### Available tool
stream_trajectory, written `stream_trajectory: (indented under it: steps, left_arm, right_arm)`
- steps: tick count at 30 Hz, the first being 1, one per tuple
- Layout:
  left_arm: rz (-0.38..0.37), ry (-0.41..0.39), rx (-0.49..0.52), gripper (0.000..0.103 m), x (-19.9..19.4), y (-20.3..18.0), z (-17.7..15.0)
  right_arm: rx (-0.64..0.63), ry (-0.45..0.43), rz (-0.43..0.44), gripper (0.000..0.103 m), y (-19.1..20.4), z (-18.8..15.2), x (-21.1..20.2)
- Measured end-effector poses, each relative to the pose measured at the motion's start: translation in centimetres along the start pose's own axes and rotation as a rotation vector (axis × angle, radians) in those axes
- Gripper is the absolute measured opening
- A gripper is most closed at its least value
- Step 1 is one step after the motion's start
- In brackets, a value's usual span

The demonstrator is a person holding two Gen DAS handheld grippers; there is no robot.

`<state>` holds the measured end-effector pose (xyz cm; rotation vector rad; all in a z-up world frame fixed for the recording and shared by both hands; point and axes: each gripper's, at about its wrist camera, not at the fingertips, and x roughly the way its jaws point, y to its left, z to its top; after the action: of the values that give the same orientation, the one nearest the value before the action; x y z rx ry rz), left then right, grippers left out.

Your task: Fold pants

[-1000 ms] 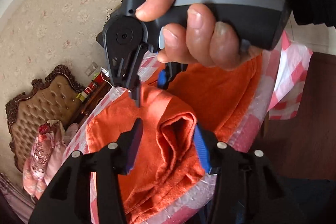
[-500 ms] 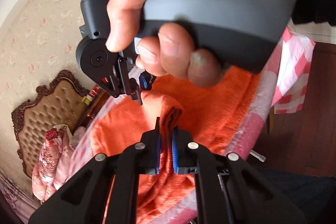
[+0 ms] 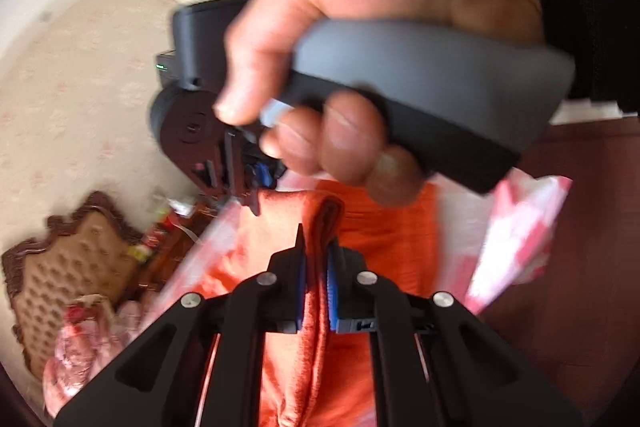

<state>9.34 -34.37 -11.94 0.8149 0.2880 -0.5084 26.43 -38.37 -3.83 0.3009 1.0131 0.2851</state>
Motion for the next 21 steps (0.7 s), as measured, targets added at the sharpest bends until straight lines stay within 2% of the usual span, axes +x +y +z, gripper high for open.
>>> stream_trajectory:
  steps: [4,7,11,14,17,19,20,21]
  left_arm:
    - [-0.043,0.055,0.063,0.008,2.4,-3.0,-0.7]
    - [-0.021,0.049,0.058,0.008,2.1,-2.7,-0.2]
    - [0.02,0.002,0.029,0.008,1.5,-2.3,2.3]
    - [0.005,0.002,0.038,0.008,2.4,-3.2,3.1]
    - [-0.032,0.023,0.046,0.009,3.5,-4.6,3.5]
    - [-0.084,0.052,0.055,0.016,4.1,-5.5,3.3]
    - [-0.093,0.044,0.05,0.026,3.8,-5.5,3.2]
    - [-0.124,0.025,0.027,0.046,3.1,-5.0,3.1]
  right_arm:
    - [0.04,0.11,-0.038,0.006,-5.6,-2.0,4.5]
    - [0.01,0.073,-0.025,0.006,-5.3,-2.4,4.1]
    - [-0.019,-0.003,0.013,0.006,-4.1,-0.8,0.7]
    - [-0.041,-0.031,-0.015,0.006,-4.3,0.1,-0.9]
    - [-0.016,-0.002,-0.064,0.006,-6.2,-0.3,0.2]
    - [-0.008,0.032,-0.099,0.007,-7.6,-1.1,1.6]
    - [-0.007,0.043,-0.123,0.016,-8.1,-1.5,2.4]
    - [-0.01,0.027,-0.16,0.041,-8.4,-1.8,2.4]
